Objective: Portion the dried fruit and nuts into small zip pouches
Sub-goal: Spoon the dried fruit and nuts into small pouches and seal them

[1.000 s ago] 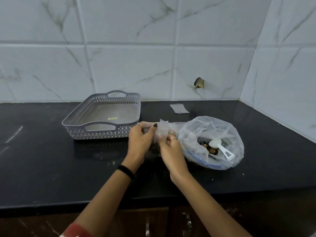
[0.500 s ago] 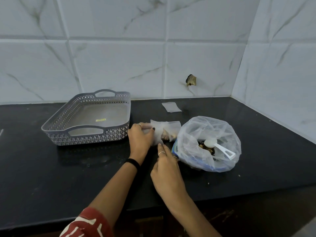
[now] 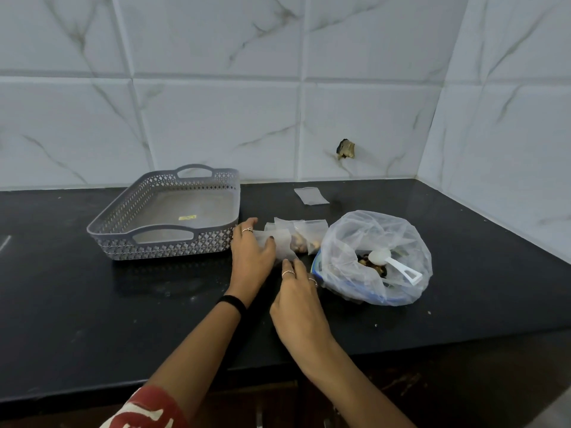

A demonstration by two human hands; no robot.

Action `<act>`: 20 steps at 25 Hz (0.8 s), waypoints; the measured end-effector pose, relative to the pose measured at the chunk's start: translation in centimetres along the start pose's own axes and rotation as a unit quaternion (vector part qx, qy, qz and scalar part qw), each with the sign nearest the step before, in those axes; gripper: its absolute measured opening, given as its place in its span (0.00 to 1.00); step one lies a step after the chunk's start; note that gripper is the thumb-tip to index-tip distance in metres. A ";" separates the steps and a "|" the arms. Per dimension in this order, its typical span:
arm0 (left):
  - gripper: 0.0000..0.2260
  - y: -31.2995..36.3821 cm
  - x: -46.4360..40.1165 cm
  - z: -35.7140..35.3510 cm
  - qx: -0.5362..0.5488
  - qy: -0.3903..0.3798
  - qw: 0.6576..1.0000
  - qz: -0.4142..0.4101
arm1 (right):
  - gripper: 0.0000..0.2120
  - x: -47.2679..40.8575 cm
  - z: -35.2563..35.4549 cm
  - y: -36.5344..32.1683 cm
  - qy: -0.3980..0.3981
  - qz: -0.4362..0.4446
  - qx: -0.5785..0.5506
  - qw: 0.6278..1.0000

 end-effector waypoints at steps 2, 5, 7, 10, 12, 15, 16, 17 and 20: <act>0.20 -0.2 0.3 0.6 0.005 0.009 1.000 -0.017 | 0.24 0.9 0.7 -1.2 -0.029 0.032 0.013 0.999; 0.18 -0.5 0.5 1.8 0.038 0.030 0.999 -0.019 | 0.14 1.3 4.0 -3.8 -0.017 0.099 0.105 0.989; 0.17 -0.5 0.6 2.3 0.025 0.038 0.999 -0.022 | 0.12 0.0 7.4 -4.7 0.026 0.110 0.167 0.980; 0.18 -0.6 0.3 2.5 0.007 0.032 0.999 -0.029 | 0.11 -4.9 12.1 -3.5 0.053 0.065 0.181 0.980; 0.18 -0.8 0.0 2.4 -0.004 0.025 0.999 -0.038 | 0.10 -9.7 14.3 -1.1 0.034 0.017 0.187 0.982; 0.17 -1.0 -0.5 2.1 -0.029 0.015 0.998 -0.054 | 0.12 -16.1 16.0 2.3 -0.027 -0.022 0.205 0.978; 0.17 -1.1 -0.7 2.1 -0.038 0.011 0.997 -0.060 | 0.13 -17.8 16.3 3.1 -0.050 -0.028 0.213 0.975; 0.17 -1.1 -0.9 2.0 -0.047 0.005 0.997 -0.065 | 0.14 -19.2 16.5 3.8 -0.069 -0.035 0.220 0.972; 0.16 -1.2 -1.8 2.0 -0.071 -0.010 0.995 -0.072 | 0.16 -22.3 16.3 4.9 -0.111 -0.065 0.229 0.965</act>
Point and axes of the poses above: each hand's wrist, its own x-axis away from the middle knuckle, its own z-axis out of the back of the hand, y = z × x, the point moved 4 cm from there along -x, towards the middle knuckle, and after that the axes turned 14 degrees about -y, right-handed, at the moved point
